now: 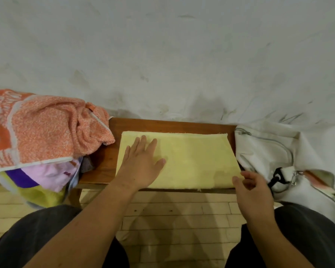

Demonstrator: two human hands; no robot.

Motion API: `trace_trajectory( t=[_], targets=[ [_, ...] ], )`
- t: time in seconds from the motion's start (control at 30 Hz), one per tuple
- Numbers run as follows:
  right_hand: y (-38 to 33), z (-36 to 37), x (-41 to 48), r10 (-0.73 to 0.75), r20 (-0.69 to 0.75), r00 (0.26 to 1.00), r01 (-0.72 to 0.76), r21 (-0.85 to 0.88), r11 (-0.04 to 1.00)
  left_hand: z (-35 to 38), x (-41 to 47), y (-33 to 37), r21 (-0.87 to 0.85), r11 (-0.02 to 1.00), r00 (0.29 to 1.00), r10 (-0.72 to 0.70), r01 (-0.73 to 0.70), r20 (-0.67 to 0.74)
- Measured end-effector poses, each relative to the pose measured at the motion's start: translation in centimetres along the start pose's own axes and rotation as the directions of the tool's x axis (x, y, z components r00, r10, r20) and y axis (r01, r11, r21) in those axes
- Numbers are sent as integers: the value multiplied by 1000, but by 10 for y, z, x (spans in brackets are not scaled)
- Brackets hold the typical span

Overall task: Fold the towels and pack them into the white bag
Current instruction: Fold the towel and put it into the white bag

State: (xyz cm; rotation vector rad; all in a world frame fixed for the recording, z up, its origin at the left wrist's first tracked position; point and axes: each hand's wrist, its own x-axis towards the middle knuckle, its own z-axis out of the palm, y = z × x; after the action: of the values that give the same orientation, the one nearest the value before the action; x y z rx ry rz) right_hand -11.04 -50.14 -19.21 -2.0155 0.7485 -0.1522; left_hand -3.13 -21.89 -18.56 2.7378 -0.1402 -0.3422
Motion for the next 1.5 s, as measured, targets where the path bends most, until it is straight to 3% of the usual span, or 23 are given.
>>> trace_trajectory(
  t=[0.17,0.37,0.53,0.63,0.73,0.83,1.07,1.17,1.27,1.33,1.4,1.47,1.5],
  targets=[
    [9,-1,-10,184,58,981,-191,159,969,-20,-12,-34,-72,992,993,-108,105,-40],
    [-7,3,-3,154,70,986,-157,45,987,-39,-35,-48,-201,966,985,-170,164,-12],
    [-23,10,8,218,105,970,-234,178,956,-40,-33,-50,-257,960,994,-111,112,18],
    [-30,16,12,256,128,958,-279,219,935,-40,-34,-40,-275,961,998,5,13,63],
    [-36,24,13,183,129,975,-205,193,959,-30,-35,-20,-190,979,979,113,-79,172],
    [-48,30,16,112,97,989,-134,264,955,-18,-32,-4,-96,991,968,113,-93,225],
    [-73,30,18,213,-20,977,-160,591,790,-1,-23,25,-54,982,958,190,-183,213],
    [-91,34,11,175,-120,977,-73,587,807,3,-16,39,-165,968,955,222,-191,196],
    [-108,48,-9,-67,-177,982,139,436,889,-7,-3,34,-451,891,984,122,-52,127],
    [-112,63,-27,-301,-108,947,320,316,893,-22,5,19,-624,774,994,-60,102,89],
    [-104,83,-42,-499,127,858,474,182,862,-33,15,1,-745,619,963,-242,248,120],
    [-87,104,-50,-555,454,697,632,-24,775,-38,19,-11,-813,474,926,-323,338,197],
    [-78,114,-52,-538,562,628,706,-122,697,-38,20,-14,-814,458,918,-334,358,215]
  ],
)
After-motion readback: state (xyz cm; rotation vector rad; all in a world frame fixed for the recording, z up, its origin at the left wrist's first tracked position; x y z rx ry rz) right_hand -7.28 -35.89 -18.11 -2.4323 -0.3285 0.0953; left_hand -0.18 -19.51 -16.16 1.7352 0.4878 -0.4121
